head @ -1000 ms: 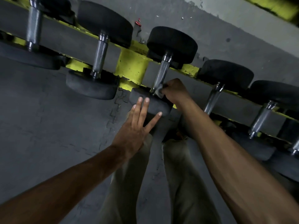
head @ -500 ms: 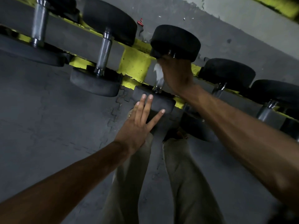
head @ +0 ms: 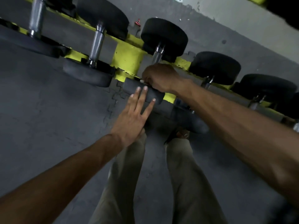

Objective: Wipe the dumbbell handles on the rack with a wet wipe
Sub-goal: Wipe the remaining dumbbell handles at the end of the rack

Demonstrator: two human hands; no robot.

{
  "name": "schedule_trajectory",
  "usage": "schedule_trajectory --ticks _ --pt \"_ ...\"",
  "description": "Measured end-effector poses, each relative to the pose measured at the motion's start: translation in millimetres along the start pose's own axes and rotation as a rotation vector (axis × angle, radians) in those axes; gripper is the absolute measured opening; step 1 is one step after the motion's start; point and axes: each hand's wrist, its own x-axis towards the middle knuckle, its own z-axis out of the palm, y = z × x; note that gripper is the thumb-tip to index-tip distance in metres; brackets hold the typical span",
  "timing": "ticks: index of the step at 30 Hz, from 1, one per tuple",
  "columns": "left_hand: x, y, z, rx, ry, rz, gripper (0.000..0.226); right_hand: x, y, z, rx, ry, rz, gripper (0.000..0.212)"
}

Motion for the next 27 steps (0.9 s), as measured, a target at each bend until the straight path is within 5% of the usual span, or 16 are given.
schedule_trajectory --ticks 4,10,16,20,25,27 --pt "4 48 -13 -0.074 -0.058 0.058 0.113 -52 34 -8 0.032 0.190 0.119 0.037" --pt "24 121 -6 -0.142 -0.084 0.185 0.108 -140 101 26 -0.093 0.139 0.138 0.015" --pt "27 150 -4 -0.119 -0.152 0.107 0.118 -167 100 46 -0.085 -0.040 -0.126 0.020" --pt "28 151 -16 -0.050 -0.237 0.115 0.128 -155 133 34 -0.068 0.184 0.056 0.029" --pt "28 160 -14 -0.052 -0.259 0.071 0.119 -175 102 60 0.081 0.018 0.036 0.018" --pt "27 162 -8 -0.073 -0.228 0.058 0.114 -180 104 66 0.133 0.090 0.036 0.018"
